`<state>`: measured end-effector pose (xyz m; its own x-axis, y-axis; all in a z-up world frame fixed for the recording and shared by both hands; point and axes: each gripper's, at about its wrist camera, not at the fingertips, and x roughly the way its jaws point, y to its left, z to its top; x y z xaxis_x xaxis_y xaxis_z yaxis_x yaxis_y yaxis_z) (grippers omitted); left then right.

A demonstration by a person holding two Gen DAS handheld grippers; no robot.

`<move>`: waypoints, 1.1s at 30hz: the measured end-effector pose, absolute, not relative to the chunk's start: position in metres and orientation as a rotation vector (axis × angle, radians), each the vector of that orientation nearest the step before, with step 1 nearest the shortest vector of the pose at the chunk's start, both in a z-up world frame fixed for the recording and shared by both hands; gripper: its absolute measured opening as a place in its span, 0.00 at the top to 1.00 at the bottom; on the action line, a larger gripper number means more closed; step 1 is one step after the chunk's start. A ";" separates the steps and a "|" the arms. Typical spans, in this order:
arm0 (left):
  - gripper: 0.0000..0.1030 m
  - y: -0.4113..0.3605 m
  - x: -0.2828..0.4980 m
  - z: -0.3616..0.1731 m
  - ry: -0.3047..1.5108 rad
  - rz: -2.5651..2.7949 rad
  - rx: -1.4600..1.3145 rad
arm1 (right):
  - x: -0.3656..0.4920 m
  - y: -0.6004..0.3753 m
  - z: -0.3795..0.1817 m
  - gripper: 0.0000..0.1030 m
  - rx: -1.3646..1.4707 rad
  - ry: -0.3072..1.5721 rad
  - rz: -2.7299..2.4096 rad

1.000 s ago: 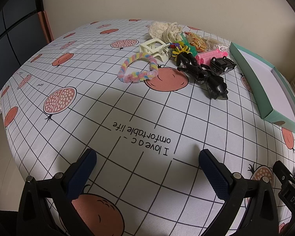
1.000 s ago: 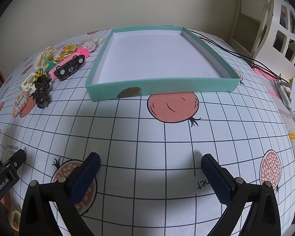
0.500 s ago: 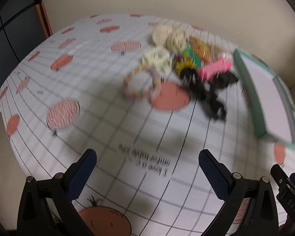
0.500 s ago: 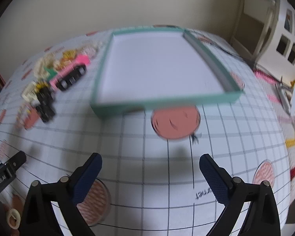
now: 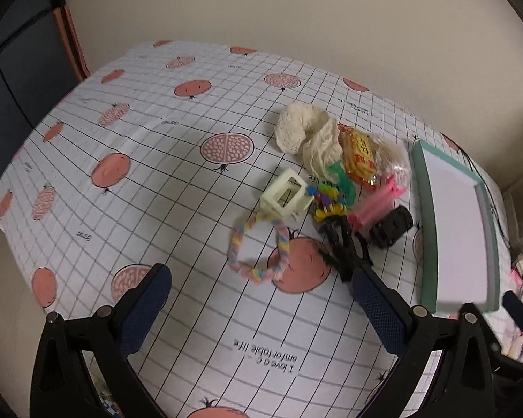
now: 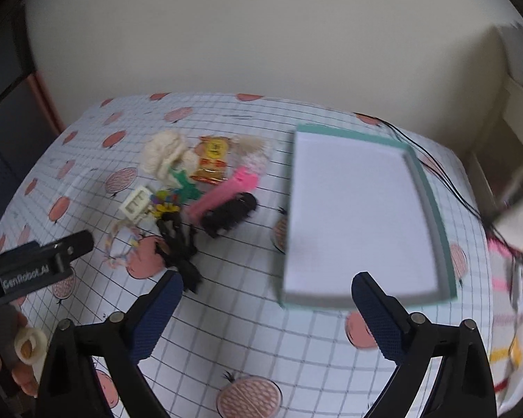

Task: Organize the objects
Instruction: 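Move right tool to the black action figure while left tool approaches the rainbow bracelet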

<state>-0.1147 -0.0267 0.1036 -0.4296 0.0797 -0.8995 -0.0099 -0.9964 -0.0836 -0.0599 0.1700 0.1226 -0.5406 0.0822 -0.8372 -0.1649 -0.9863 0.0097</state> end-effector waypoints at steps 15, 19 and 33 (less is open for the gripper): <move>0.00 -0.029 -0.174 0.051 -0.029 2.570 -1.826 | -0.132 0.139 0.054 0.10 -1.720 0.130 2.616; 0.00 -0.030 -0.178 0.038 -0.063 2.523 -1.870 | -0.133 0.132 0.041 0.10 -1.768 0.146 2.607; 0.00 -0.024 -0.187 0.019 -0.057 2.490 -1.922 | -0.140 0.110 0.016 0.13 -1.837 0.057 2.580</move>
